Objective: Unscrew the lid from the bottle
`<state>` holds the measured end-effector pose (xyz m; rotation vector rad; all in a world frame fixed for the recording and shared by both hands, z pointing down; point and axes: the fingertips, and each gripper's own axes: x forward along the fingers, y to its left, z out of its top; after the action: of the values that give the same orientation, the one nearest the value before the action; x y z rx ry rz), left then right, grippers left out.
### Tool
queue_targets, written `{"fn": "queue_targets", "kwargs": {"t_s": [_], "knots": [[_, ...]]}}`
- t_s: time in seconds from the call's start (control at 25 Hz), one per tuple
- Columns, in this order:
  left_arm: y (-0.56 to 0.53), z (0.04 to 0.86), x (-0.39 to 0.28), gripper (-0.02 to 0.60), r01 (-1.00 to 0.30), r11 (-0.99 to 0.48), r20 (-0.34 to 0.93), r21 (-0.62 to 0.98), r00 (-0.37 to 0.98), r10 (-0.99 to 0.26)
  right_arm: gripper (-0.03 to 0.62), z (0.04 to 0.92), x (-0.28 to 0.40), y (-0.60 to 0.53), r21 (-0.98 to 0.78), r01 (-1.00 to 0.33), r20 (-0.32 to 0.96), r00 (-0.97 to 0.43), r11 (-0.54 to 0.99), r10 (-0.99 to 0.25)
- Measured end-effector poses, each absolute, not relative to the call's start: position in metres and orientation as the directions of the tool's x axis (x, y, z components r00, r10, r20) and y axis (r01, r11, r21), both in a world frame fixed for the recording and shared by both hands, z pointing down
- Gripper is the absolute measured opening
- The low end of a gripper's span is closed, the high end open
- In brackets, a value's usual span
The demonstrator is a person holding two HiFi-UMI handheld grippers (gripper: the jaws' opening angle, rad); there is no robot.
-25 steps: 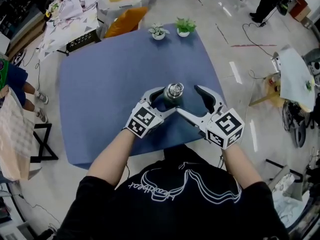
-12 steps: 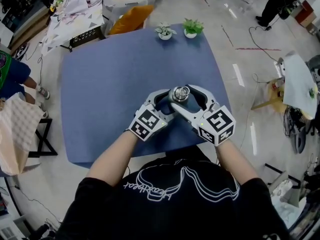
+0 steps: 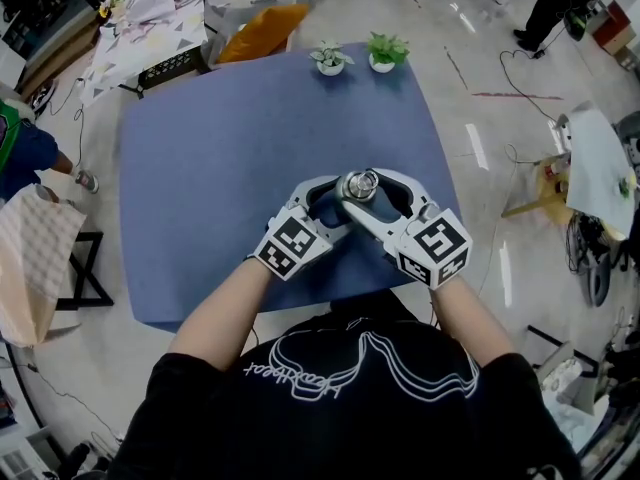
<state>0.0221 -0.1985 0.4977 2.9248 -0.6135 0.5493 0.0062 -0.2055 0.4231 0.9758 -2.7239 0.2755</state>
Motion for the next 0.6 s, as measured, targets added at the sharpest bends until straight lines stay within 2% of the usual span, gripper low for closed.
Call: {"fn": "queue_targets", "kwargs": {"t_s": [0.32,0.6], "knots": [[-0.1984,0.4983,0.0221,0.334,-0.372,-0.928,0.384,0.002,0.857,-0.343,0.256,0.4239,0.0048,-0.205,-0.125,-0.546,0.313,-0.814,0.828,-0.49],[-0.1986,0.5004,0.0216,0.333,-0.287,-0.958,0.42,-0.006,0.869,-0.263,0.256,0.4252,0.0024,-0.2055,-0.139,-0.43,0.36,-0.861,0.892,-0.359]]}}
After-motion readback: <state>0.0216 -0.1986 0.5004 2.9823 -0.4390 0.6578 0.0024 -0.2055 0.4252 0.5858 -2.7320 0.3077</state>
